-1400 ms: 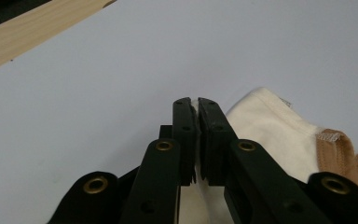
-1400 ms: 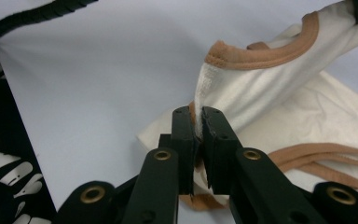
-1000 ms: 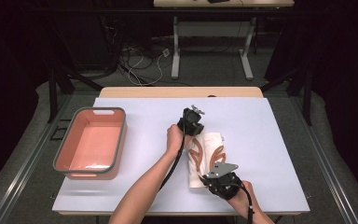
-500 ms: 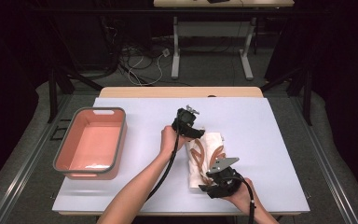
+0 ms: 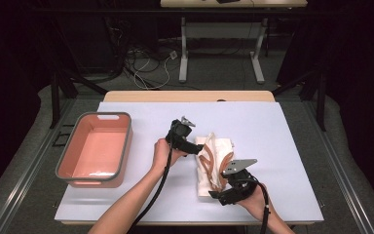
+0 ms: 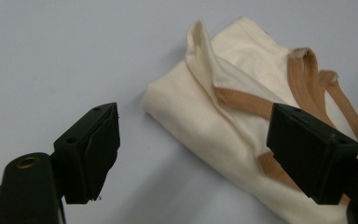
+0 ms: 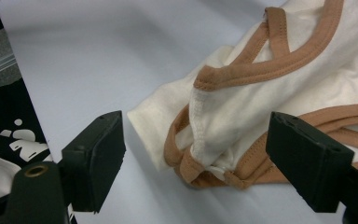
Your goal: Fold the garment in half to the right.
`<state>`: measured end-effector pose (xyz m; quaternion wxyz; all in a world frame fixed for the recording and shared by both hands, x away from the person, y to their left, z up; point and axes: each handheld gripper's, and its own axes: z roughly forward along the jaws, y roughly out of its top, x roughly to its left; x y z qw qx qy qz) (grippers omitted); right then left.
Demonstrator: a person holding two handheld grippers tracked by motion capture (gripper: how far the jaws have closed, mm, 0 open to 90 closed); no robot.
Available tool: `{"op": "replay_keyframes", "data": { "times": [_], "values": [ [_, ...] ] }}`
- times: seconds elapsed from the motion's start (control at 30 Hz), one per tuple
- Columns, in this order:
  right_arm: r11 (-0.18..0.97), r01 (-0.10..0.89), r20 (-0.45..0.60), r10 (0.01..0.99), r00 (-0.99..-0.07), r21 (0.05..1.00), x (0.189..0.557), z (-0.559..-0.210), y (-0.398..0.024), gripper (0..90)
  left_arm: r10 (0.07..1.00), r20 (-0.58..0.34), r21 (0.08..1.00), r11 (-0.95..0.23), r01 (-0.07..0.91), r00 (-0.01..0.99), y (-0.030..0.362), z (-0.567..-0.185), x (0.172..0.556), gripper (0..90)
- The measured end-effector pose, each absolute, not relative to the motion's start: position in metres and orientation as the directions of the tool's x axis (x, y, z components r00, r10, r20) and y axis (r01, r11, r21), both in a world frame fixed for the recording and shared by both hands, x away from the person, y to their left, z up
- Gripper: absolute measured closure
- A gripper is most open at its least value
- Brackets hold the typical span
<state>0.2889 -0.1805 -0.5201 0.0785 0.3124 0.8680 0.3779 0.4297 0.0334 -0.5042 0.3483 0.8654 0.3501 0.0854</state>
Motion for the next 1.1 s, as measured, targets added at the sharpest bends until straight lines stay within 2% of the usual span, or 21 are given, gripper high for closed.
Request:
{"op": "replay_keyframes", "data": {
  "times": [0.23,0.67,1.1],
  "values": [
    [0.517,0.485,0.099,0.606,-0.789,0.705,0.290,-0.520,-0.181,19.0,0.641,-0.063,0.648,-0.557,0.520,0.765,0.047,-0.506,0.405,15.1],
    [0.507,0.474,0.088,0.611,-0.787,0.719,0.292,-0.516,-0.181,19.3,0.654,-0.020,0.635,-0.576,0.515,0.756,0.083,-0.521,0.361,8.2],
    [0.494,0.454,0.056,0.628,-0.776,0.741,0.297,-0.513,-0.184,23.0,0.675,-0.021,0.626,-0.566,0.536,0.738,0.122,-0.541,0.318,5.0]
  ]
}}
